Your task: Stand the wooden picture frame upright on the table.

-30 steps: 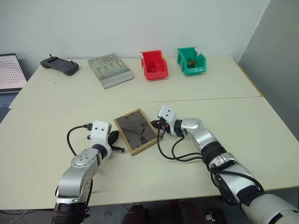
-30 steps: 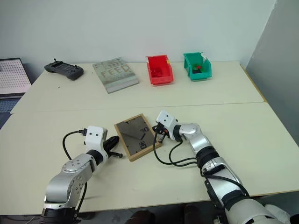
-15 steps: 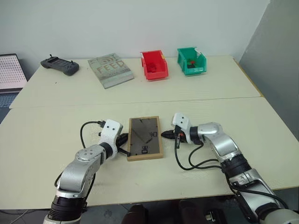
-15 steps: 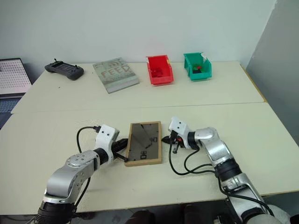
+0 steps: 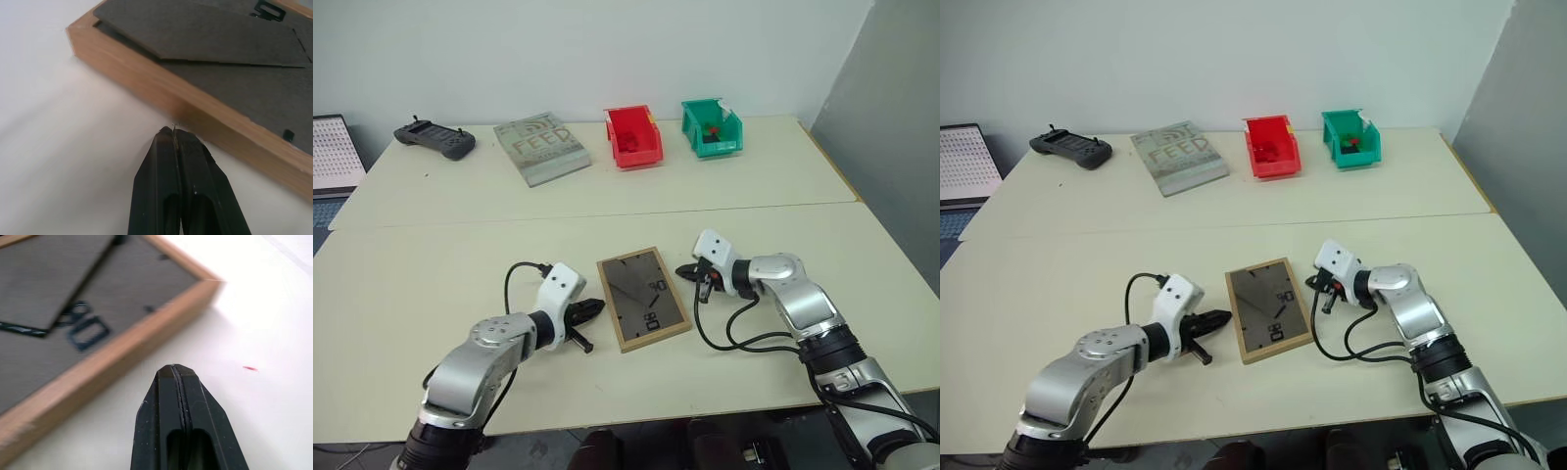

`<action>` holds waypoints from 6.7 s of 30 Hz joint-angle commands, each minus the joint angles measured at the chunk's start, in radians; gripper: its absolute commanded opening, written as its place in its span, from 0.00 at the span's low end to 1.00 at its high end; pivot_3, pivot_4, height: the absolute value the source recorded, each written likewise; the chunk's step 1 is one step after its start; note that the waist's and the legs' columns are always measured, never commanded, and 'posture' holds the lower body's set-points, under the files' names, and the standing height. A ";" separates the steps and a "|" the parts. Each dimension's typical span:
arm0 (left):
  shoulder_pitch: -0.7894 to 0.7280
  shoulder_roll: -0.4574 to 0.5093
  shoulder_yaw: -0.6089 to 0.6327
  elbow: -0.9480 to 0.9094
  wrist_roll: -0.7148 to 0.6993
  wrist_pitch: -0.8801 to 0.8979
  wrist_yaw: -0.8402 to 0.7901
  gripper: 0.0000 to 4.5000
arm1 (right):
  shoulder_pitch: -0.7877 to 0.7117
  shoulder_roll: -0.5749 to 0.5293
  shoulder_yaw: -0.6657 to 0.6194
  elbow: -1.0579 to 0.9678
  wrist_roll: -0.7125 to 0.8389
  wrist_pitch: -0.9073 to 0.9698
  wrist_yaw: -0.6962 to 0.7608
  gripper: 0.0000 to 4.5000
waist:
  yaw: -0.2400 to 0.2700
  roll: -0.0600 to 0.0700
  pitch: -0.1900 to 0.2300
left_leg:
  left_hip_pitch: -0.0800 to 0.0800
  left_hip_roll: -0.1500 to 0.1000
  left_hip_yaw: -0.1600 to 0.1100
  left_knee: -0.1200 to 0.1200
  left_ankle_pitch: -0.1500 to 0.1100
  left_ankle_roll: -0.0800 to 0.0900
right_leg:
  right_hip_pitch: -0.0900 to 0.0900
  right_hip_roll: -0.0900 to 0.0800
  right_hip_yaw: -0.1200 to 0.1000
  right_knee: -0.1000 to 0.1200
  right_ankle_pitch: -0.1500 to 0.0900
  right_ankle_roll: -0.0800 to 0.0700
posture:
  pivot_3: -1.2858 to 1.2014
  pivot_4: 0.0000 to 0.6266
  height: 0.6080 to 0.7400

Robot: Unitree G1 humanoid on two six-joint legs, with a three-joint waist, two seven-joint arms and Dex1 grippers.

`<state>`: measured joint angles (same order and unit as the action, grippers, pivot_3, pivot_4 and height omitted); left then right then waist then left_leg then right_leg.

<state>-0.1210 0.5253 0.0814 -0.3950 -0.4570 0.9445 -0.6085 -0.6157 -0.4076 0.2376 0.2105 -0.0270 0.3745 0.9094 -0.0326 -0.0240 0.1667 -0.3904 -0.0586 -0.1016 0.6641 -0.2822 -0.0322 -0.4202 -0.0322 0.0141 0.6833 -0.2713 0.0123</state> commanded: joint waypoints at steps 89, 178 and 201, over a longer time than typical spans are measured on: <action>-0.309 0.194 0.096 0.243 -0.490 0.164 -0.159 0.29 | -0.227 0.186 0.044 -0.205 0.407 0.166 0.147 1.00 | 0.000 0.008 -0.007 | 0.006 -0.001 -0.004 -0.003 0.000 0.000 | 0.004 0.000 0.000 -0.003 0.000 0.000 | 0.52 0.24 1.00; 0.236 0.081 0.086 -0.311 -0.244 -0.376 0.340 1.00 | -0.460 0.323 -0.171 0.958 0.094 -0.319 0.139 0.30 | 0.002 0.001 -0.004 | 0.020 0.013 0.022 -0.002 -0.011 0.002 | 0.009 0.014 0.021 -0.003 -0.001 -0.003 | 0.52 0.24 1.00; 0.024 0.381 0.347 0.051 -0.402 -0.184 -0.061 1.00 | -0.126 -0.105 -0.185 -0.040 0.320 0.264 0.369 0.98 | -0.006 0.003 -0.003 | 0.017 0.014 0.020 -0.002 -0.012 0.005 | 0.008 0.014 0.017 -0.002 -0.001 -0.002 | 0.52 0.24 1.00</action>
<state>-0.0630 0.8625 0.3694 -0.3678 -0.8263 0.7476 -0.6024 -0.7288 -0.4967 0.0736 0.3516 0.1940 0.4949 1.2476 -0.0383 -0.0210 0.1638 -0.3735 -0.0437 -0.0815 0.6618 -0.2945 -0.0268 -0.4136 -0.0179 0.0314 0.6814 -0.2720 0.0099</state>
